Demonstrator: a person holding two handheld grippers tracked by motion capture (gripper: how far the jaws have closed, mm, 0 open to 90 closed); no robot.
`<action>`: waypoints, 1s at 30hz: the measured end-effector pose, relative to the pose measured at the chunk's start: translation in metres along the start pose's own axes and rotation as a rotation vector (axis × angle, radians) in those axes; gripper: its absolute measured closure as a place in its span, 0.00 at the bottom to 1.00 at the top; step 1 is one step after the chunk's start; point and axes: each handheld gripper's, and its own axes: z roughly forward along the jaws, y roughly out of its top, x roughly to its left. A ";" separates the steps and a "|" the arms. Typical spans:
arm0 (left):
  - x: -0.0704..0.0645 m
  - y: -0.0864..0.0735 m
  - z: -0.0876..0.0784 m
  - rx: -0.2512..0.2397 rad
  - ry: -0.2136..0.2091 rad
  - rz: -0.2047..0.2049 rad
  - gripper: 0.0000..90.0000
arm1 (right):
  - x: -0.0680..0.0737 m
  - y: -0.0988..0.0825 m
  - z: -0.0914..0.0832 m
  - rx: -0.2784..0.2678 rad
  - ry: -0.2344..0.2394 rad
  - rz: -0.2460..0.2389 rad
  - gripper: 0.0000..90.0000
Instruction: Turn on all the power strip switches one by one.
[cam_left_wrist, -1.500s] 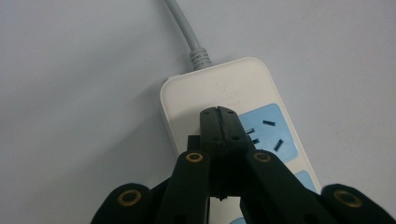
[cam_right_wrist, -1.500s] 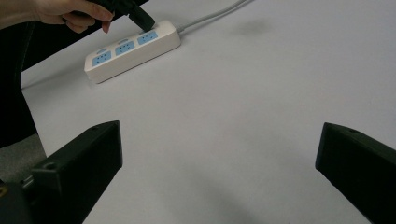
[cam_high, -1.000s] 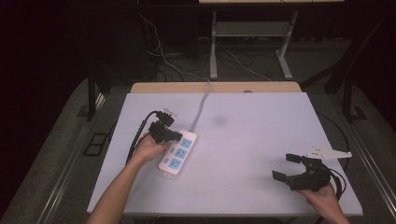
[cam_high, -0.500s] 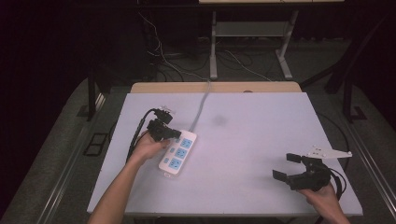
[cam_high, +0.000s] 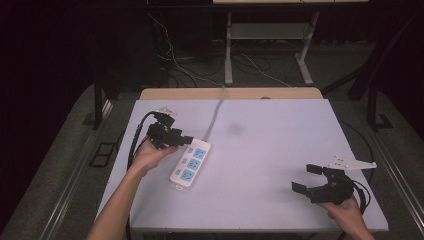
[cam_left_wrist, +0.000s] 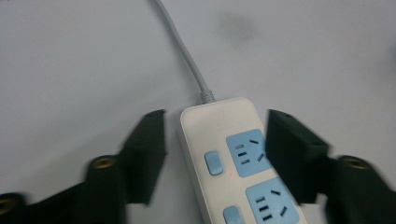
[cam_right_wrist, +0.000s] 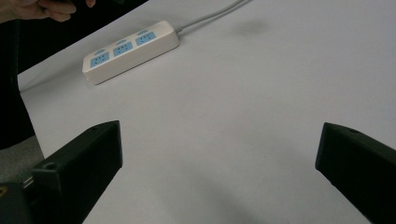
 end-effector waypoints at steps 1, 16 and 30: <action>-0.001 -0.001 -0.003 -0.001 -0.017 0.007 0.25 | 0.000 0.000 0.000 0.000 0.002 0.000 0.01; -0.025 -0.041 -0.039 -0.115 -0.037 0.018 0.00 | 0.003 0.001 0.001 0.000 0.009 -0.005 0.01; -0.044 -0.099 -0.042 -0.236 -0.078 -0.041 0.00 | 0.003 0.001 0.002 0.002 0.009 -0.003 0.01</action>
